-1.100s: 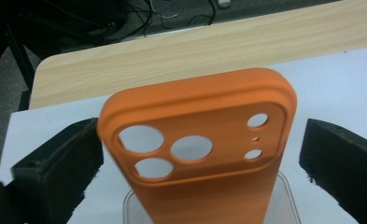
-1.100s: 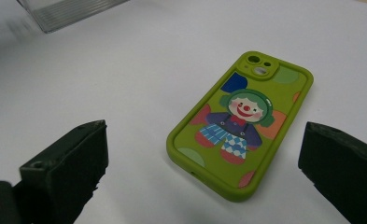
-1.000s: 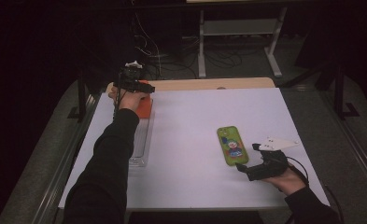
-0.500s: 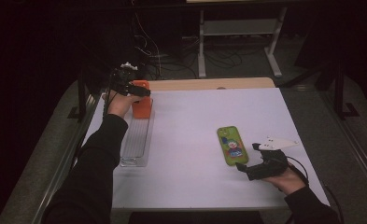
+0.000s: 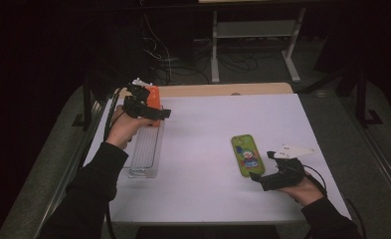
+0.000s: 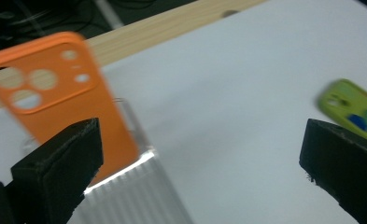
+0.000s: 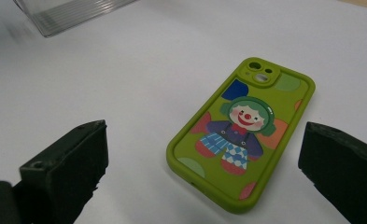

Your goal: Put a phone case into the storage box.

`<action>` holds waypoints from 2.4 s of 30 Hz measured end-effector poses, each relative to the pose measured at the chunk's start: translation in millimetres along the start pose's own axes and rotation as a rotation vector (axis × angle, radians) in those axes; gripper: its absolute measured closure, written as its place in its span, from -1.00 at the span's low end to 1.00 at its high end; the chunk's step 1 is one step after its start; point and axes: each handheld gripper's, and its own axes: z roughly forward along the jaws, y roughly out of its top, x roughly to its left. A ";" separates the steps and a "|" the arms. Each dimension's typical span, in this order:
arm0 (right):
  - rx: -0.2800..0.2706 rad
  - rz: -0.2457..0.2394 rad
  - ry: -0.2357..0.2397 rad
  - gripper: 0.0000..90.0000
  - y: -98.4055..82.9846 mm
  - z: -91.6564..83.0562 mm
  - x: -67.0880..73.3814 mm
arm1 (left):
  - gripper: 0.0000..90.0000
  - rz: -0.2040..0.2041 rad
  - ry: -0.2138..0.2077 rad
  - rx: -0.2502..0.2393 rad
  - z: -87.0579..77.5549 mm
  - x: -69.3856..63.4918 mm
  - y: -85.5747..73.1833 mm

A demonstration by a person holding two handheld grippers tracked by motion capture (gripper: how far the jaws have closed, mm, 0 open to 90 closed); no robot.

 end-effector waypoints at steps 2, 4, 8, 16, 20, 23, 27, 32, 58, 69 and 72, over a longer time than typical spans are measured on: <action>0.000 0.008 0.002 -0.98 1.4 0.8 0.2 | -1.00 0.024 -0.031 -0.001 -0.3 -9.9 -2.9; -0.002 -0.002 0.004 -0.98 2.7 2.0 0.3 | -1.00 0.044 -0.059 -0.007 0.1 -17.8 -5.4; -0.001 -0.001 0.001 -0.98 1.8 1.0 -0.9 | -1.00 0.068 -0.114 -0.025 1.4 -33.9 -11.4; 0.006 -0.004 -0.004 -0.98 1.0 0.5 -0.3 | -1.00 0.132 -0.197 -0.050 6.8 -66.0 -33.5; 0.015 -0.008 -0.012 -0.98 1.6 1.6 -0.1 | -1.00 0.155 -0.230 -0.046 14.1 -80.8 -49.8; 0.023 0.002 -0.024 -0.98 2.2 2.7 1.2 | -1.00 0.189 -0.250 -0.030 18.3 -90.2 -62.2; 0.018 0.008 -0.035 -0.98 3.2 3.6 0.7 | -1.00 0.208 -0.280 -0.019 22.0 -95.1 -76.6; 0.024 0.025 -0.030 -0.98 5.1 5.2 1.9 | -1.00 0.189 -0.313 -0.034 29.6 -100.6 -96.6; 0.146 0.074 0.013 0.36 27.5 50.5 31.6 | -1.00 0.222 -0.341 -0.011 46.4 -109.3 -117.1; 0.248 0.047 -0.009 0.96 20.0 63.7 33.5 | -1.00 0.234 -0.348 0.000 47.1 -109.3 -117.6; 0.268 0.033 -0.007 0.96 18.5 65.5 34.4 | -1.00 0.223 -0.353 0.002 47.6 -111.5 -118.3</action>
